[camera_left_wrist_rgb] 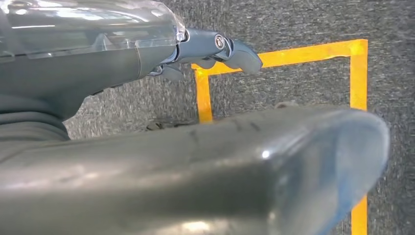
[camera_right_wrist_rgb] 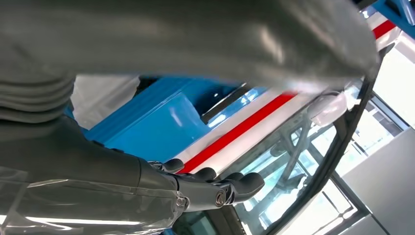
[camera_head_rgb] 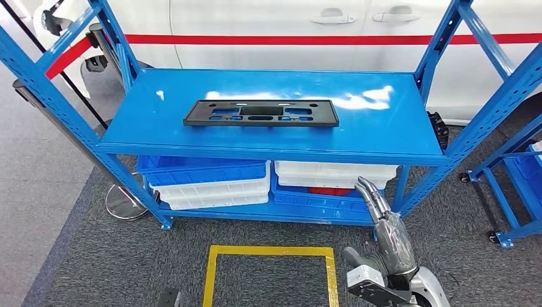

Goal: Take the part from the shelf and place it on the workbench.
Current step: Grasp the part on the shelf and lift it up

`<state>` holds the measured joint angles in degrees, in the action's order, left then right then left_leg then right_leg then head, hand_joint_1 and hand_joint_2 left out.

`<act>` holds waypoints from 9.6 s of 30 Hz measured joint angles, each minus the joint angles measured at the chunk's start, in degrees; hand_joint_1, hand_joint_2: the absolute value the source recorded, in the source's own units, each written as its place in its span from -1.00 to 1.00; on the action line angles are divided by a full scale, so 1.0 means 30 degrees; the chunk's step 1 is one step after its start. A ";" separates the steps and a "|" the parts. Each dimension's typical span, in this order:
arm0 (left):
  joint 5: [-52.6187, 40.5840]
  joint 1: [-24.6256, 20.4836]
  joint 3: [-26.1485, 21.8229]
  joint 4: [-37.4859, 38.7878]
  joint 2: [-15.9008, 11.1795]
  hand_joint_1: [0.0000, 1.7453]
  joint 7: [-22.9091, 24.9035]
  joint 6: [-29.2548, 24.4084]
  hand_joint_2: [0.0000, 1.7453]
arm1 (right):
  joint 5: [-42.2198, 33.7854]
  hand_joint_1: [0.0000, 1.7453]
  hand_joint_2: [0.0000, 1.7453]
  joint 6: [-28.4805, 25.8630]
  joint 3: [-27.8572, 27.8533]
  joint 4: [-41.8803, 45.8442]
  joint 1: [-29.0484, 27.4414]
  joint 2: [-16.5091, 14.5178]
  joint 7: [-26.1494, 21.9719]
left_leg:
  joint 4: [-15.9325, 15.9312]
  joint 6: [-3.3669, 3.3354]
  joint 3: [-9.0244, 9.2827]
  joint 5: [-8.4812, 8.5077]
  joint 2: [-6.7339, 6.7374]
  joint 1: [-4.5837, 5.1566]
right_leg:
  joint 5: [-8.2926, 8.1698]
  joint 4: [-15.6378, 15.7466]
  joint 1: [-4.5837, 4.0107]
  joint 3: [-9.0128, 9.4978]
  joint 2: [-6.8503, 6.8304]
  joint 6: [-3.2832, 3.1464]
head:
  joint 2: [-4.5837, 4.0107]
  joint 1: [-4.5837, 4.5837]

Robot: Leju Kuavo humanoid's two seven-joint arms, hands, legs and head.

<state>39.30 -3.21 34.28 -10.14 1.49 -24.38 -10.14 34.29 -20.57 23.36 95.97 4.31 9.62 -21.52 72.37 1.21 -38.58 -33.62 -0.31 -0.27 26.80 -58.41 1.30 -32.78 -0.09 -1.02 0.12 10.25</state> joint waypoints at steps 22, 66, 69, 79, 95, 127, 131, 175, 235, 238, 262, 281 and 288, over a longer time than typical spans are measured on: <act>-0.0058 -0.0041 -0.0060 0.0007 -0.0108 -1.00 0.0024 0.0523 -1.00 | 0.9302 -1.00 1.00 -0.3616 0.0417 -0.0973 0.1516 -0.1060 0.4174 | -0.4675 -0.0966 0.2394 0.2110 -0.0086 0.0281 | -0.0471 -0.0724 -0.0281 -0.0782 0.0020 0.0392 | 0.0002 -0.0002; 0.0255 0.0052 0.0071 0.0018 0.0140 -1.00 -0.0049 -0.0065 -1.00 | 1.0747 -1.00 1.00 -0.4143 0.2648 -0.7999 0.5667 -0.4611 0.3865 | -0.2292 0.0096 -0.0160 0.3092 0.0030 -0.0159 | 0.0826 0.0312 -0.0161 0.1272 0.0079 0.0014 | 0.0000 0.0007; 0.0355 0.0023 0.0053 0.0040 0.0177 -1.00 -0.0073 -0.0242 -1.00 | 1.0561 -1.00 1.00 -0.4298 0.3009 -0.9051 0.6465 -0.5106 0.3708 | -0.4398 -0.0262 0.0750 0.3562 0.0079 -0.0014 | 0.1198 0.0328 -0.0219 0.1591 0.0093 0.0347 | 0.0000 0.0007; 0.0521 0.0026 0.0020 0.0044 0.0268 -1.00 0.0151 -0.0536 -1.00 | 0.9894 -1.00 1.00 -0.4310 0.3592 -1.1155 0.8184 -0.5903 0.3735 | -0.4907 -0.1078 0.2663 0.2074 -0.0133 0.0004 | 0.2032 -0.4971 -0.0199 -0.2810 0.0039 0.0832 | 0.0003 0.0002; 0.0687 -0.0045 0.0006 0.0056 0.0483 -1.00 0.0071 -0.0911 -1.00 | 0.8568 -1.00 1.00 -0.5162 0.4400 -1.4792 1.0347 -0.6475 0.3325 | -0.1053 0.0387 0.0653 0.0799 -0.0037 -0.0330 | -0.0598 0.0305 -0.0325 -0.0332 0.0219 -0.0306 | 0.0003 -0.0027; 0.0969 0.0354 -0.0393 0.0113 0.0044 -1.00 -0.0838 -0.0080 -1.00 | 0.0745 -1.00 1.00 -0.3282 -0.0157 -0.0493 0.3459 -0.1825 0.0514 | -0.2208 -0.0035 0.1014 0.1534 0.0031 -0.0165 | -0.0354 0.0024 -0.0218 -0.0368 0.0094 -0.0011 | 0.0003 -0.0027; 0.0980 0.0274 -0.0388 0.0117 0.0007 -1.00 -0.0834 -0.0045 -1.00 | 0.0634 -1.00 1.00 -0.3244 -0.0807 0.1159 0.2434 -0.1044 0.0100 | -0.4703 -0.0401 0.2180 0.2234 -0.0017 -0.0013 | -0.0342 -0.0007 -0.0314 -0.0386 0.0172 0.0364 | 0.0001 -0.0031; 0.1024 0.0249 -0.0273 0.0117 0.0222 -1.00 -0.0843 -0.0273 -1.00 | 0.5533 -1.00 1.00 -0.4858 0.1753 0.0499 -0.3405 0.0244 0.0799 | -0.4999 -0.0622 0.2469 0.2327 0.0042 -0.0032 | 0.0083 -0.0281 -0.0043 -0.0016 0.0074 0.0700 | 0.0003 -0.0038; 0.0612 0.0011 0.1142 0.0117 0.0976 -1.00 0.0073 -0.0535 -1.00 | 1.3398 1.00 1.00 -0.0339 0.8089 -1.5257 0.9837 -0.7033 0.6219 | -0.4863 -0.0571 0.1890 0.2717 0.0026 -0.0076 | -0.0065 -0.1374 -0.0160 -0.1056 0.0045 0.0579 | 0.0002 -0.0039; 0.0623 0.0015 0.1142 0.0117 0.1009 -1.00 0.0120 -0.0581 -1.00 | 1.3573 1.00 1.00 -0.0162 0.8271 -1.7259 1.0889 -0.7830 0.6795 | -0.4711 -0.0252 0.1724 0.2656 0.0019 -0.0001 | -0.0213 -0.0319 -0.0264 -0.0671 0.0064 0.0289 | 0.0002 -0.0035; 0.1705 -0.0062 0.1036 0.0117 0.1102 -1.00 0.0743 -0.1446 -1.00 | 0.7498 1.00 1.00 -0.2486 0.4743 -2.2371 1.4556 -0.9143 0.3903 | -0.4923 -0.0801 0.1797 0.2895 0.0181 -0.0129 | 0.1876 -0.5397 -0.0288 -0.2960 0.0037 0.0689 | 0.0003 -0.0042; 0.1310 0.0670 0.1089 0.0195 0.0781 -1.00 -0.0442 -0.0964 -1.00 | -1.3871 1.00 1.00 0.1382 -0.5170 0.4196 0.1027 -0.3310 -0.3416 | -0.3538 0.0095 0.1617 0.2233 0.0051 -0.0279 | 0.0001 -0.0034 -0.0297 -0.0117 -0.0429 0.0074 | 0.0000 -0.0035; 0.1311 0.0630 0.1179 0.0284 0.0468 -1.00 -0.0728 -0.0825 -1.00 | -1.5500 1.00 1.00 0.2327 -0.9443 0.8872 -0.5013 -0.2730 -0.6013 | -0.5012 -0.0783 0.2443 0.2219 0.0025 -0.0212 | 0.0978 -0.1389 -0.0136 -0.0724 -0.0046 0.0823 | 0.0000 -0.0038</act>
<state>43.23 -1.32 37.81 -9.29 2.89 -26.56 -12.61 -12.21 -13.59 -4.97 122.58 -10.73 1.43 -39.56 57.34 -1.14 -31.26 -26.96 -0.23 -0.90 29.73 -62.58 0.90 -34.95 -0.22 1.45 0.12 10.13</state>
